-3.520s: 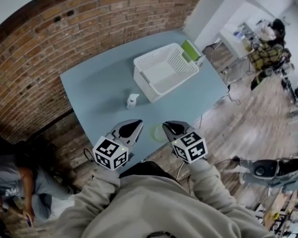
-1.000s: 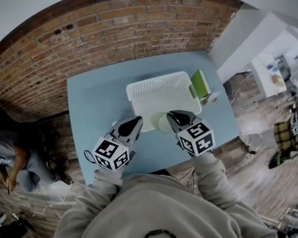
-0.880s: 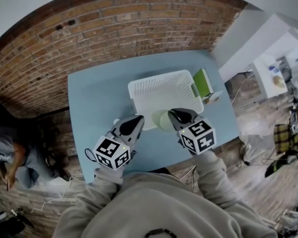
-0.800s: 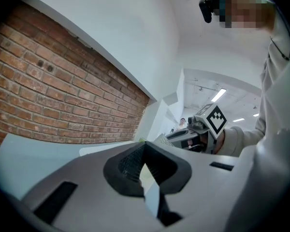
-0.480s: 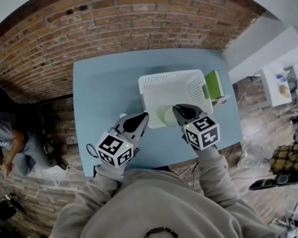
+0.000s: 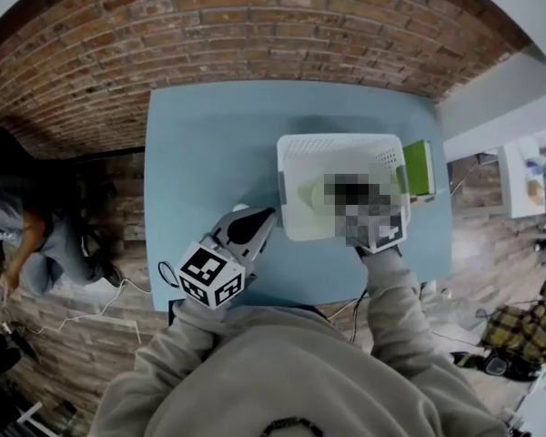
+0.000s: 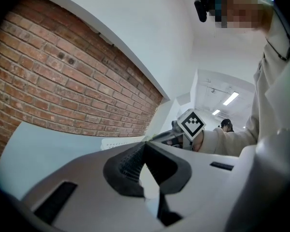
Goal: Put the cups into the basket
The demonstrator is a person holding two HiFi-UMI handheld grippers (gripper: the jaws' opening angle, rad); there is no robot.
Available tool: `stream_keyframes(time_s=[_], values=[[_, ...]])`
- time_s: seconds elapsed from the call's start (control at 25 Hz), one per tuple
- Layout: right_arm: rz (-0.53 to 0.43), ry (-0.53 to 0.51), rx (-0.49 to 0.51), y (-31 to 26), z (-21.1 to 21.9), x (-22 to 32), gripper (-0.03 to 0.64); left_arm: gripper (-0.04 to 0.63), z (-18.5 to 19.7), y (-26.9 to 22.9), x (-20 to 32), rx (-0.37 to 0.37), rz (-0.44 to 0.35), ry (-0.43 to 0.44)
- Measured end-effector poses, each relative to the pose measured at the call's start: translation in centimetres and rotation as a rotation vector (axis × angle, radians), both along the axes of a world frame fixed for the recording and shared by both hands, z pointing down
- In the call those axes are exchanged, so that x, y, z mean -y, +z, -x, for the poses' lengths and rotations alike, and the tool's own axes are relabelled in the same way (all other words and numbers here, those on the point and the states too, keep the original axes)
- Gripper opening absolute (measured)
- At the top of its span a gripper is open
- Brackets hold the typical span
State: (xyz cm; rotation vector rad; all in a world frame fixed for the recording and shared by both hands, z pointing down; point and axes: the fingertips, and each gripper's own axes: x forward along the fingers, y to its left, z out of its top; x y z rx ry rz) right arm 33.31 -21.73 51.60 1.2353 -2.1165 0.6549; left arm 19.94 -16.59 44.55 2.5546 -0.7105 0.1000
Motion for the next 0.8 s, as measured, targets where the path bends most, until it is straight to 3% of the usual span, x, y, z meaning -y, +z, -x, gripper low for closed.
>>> stream_keyframes(time_s=[0.64, 0.8], values=[[0.235, -0.039, -0.093, 13.9, -0.3, 2.2, 0.034, -0.005, 3.4, 3.4, -2.1, 0.046, 0.092, -0.07], [0.253, -0.065, -0.122, 15.4, 0.2, 3.2, 0.034, -0.005, 4.1, 4.1, -2.2, 0.049, 0.104, -0.091]])
